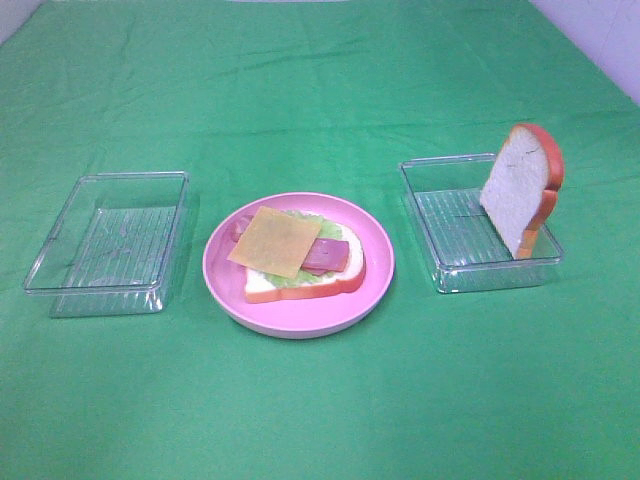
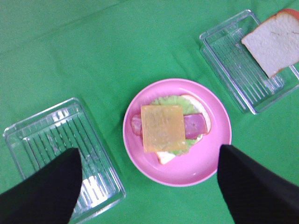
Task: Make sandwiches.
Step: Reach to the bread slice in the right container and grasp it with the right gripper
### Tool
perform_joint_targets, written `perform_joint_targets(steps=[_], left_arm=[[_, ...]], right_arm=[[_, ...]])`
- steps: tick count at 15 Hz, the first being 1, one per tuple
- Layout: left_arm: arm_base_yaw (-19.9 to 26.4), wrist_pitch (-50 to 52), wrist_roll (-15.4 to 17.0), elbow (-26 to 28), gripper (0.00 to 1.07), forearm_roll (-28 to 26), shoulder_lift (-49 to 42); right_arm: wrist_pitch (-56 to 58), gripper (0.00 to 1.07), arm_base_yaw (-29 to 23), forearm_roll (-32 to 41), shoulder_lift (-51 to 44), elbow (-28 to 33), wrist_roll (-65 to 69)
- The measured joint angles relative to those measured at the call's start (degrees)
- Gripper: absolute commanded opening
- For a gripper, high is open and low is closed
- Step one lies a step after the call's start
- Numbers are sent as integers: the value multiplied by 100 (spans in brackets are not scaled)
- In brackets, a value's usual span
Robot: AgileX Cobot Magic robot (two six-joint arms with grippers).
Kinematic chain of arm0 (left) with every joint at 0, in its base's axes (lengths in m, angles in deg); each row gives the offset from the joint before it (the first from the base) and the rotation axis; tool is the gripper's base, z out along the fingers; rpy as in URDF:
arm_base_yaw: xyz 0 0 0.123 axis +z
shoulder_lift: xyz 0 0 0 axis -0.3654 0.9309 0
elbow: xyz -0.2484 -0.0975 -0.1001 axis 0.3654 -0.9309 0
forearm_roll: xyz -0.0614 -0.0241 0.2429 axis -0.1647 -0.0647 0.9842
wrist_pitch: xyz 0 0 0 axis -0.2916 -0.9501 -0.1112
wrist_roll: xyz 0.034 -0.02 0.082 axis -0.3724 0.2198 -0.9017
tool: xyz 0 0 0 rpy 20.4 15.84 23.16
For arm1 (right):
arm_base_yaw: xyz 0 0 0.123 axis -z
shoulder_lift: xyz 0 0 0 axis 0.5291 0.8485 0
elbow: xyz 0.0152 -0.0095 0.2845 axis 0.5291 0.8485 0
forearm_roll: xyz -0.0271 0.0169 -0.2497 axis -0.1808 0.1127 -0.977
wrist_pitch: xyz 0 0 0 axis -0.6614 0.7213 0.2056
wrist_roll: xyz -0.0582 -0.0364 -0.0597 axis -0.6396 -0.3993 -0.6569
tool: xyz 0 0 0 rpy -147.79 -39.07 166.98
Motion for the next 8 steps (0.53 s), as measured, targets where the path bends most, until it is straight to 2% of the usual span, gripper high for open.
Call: perform_joint_targets(steps=[2, 5, 6, 8], left_arm=[[0, 0, 11, -567, 76, 34, -516], [0, -6, 17, -2200, 76, 120, -1639], [0, 17, 17, -3019, 76, 126, -2194], [0, 206, 17, -4091, 76, 126, -3008]], right_arm=[[0, 85, 0, 0, 0, 0, 0], [0, 85, 0, 0, 0, 0, 0], [0, 85, 0, 0, 0, 0, 0], [0, 85, 0, 0, 0, 0, 0]])
